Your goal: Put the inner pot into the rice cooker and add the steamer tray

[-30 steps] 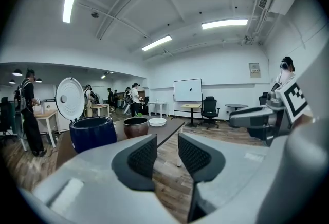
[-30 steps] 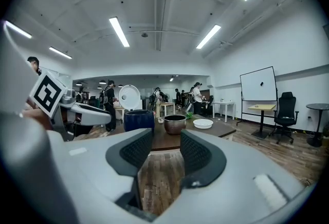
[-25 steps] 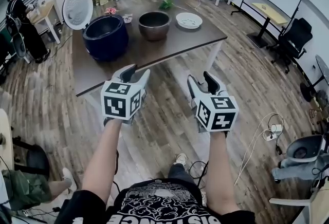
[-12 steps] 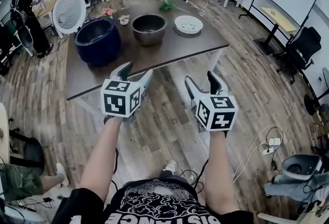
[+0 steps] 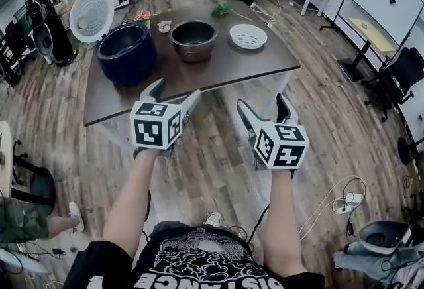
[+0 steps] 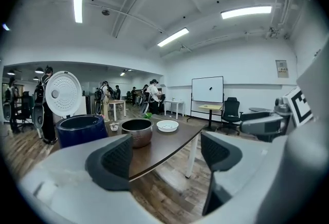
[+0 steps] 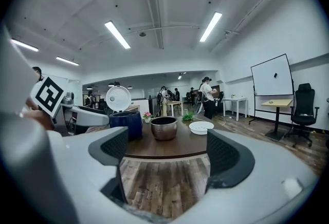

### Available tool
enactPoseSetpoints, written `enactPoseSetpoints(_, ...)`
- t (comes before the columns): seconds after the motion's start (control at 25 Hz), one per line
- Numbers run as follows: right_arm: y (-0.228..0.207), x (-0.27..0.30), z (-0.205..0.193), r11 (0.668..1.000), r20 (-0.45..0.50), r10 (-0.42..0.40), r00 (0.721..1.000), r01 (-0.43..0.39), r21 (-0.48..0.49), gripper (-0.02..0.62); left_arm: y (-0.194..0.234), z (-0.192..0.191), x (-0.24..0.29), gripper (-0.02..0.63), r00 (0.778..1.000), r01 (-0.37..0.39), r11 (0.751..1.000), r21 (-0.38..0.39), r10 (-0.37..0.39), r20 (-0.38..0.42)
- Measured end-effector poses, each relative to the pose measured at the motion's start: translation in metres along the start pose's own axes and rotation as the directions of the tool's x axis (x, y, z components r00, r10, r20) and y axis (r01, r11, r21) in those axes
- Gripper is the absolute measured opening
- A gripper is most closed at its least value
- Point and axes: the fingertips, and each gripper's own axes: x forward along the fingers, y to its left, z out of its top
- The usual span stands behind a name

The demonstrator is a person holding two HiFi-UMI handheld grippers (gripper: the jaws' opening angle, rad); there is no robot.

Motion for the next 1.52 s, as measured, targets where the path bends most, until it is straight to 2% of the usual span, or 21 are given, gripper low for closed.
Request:
enactPoseSetpoints(0.32,-0.012,0.014,0.000,0.999,-0.025,0.043,0.999,-0.044,-0.015,0.479,0.001,0.004,0.011,0.431,0.999,-0.043,0.999,0.001,0.043,0.000)
enactPoseSetpoints(0.8,-0.026,0.070,0.001,0.997,-0.036,0.074,0.997,-0.075,-0.021,0.477,0.035,0.008,0.053,0.431,0.997,-0.079,0.997,-0.017,0.079,0.011)
enactPoseSetpoints(1.2,-0.032,0.167,0.018,0.995,-0.060,0.088,0.994,-0.090,-0.041,0.477,0.093,0.028,0.129,0.431,0.998,-0.067,0.997,-0.034,0.068,0.012)
enactPoseSetpoints(1.52,-0.031,0.257,0.046,0.995,-0.073,0.088,0.993,-0.091,-0.043,0.477,0.160,0.054,0.191,0.431,0.998,-0.067,0.996,-0.053,0.068,0.010)
